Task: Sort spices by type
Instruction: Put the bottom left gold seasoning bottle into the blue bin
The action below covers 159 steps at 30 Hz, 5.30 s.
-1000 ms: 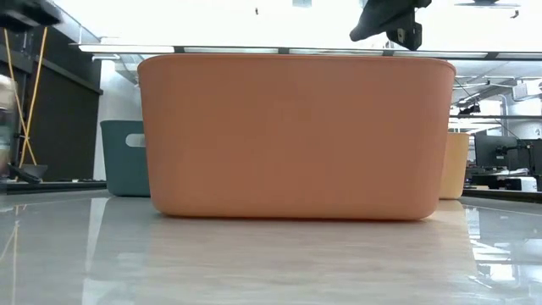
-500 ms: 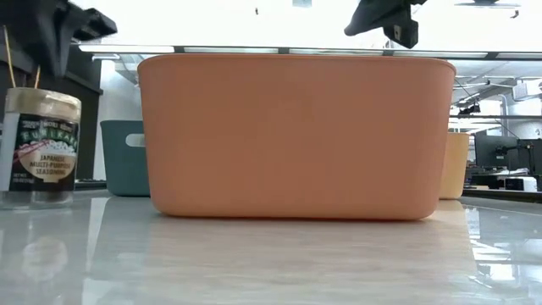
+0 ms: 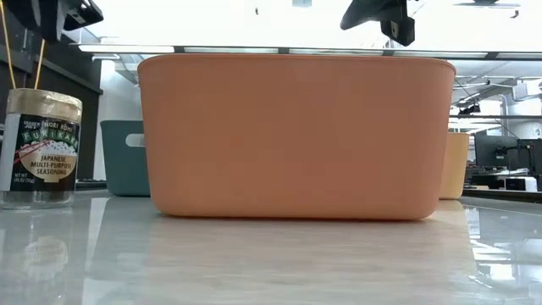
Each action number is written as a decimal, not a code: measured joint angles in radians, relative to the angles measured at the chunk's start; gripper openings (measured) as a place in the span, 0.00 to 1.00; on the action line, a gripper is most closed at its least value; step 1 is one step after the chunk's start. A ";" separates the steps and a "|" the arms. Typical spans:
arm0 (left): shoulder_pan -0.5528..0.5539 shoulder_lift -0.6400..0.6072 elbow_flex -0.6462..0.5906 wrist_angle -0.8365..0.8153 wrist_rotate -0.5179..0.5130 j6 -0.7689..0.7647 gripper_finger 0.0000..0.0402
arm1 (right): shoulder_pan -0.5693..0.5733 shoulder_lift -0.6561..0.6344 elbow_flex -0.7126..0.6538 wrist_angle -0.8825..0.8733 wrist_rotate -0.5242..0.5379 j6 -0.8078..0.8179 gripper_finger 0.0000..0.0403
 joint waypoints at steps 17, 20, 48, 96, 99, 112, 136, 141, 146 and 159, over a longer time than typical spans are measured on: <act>0.035 0.168 -0.002 0.004 0.033 0.110 0.79 | -0.048 0.000 0.000 0.000 0.078 -0.011 0.39; 0.036 0.185 -0.001 -0.006 0.018 0.129 0.79 | -0.048 0.000 0.000 0.000 0.085 -0.009 0.49; 0.052 0.217 -0.130 0.139 -0.011 0.122 0.79 | -0.048 0.000 0.000 0.003 0.082 0.000 0.58; 1.091 0.246 0.321 0.118 -0.104 0.332 0.58 | -0.048 0.000 0.000 0.010 0.140 0.262 0.58; 1.156 0.286 0.285 0.173 -0.076 0.270 0.58 | -0.048 0.000 0.000 0.010 0.139 0.300 0.58; 1.252 0.435 0.170 0.160 -0.114 0.029 0.59 | -0.048 0.000 0.000 0.009 0.139 0.340 0.58; 1.283 0.442 0.132 0.290 -0.196 -0.194 0.62 | -0.046 0.000 0.000 0.008 0.133 0.331 0.58; 1.280 0.442 0.132 0.285 -0.195 -0.161 0.62 | -0.046 0.000 0.000 0.008 0.133 0.329 0.58; 1.280 0.442 0.132 0.285 -0.194 -0.123 0.62 | -0.046 0.000 0.000 0.008 0.133 0.331 0.58; 1.280 0.442 0.132 0.288 -0.238 -0.166 0.72 | -0.046 0.000 0.000 0.008 0.133 0.332 0.58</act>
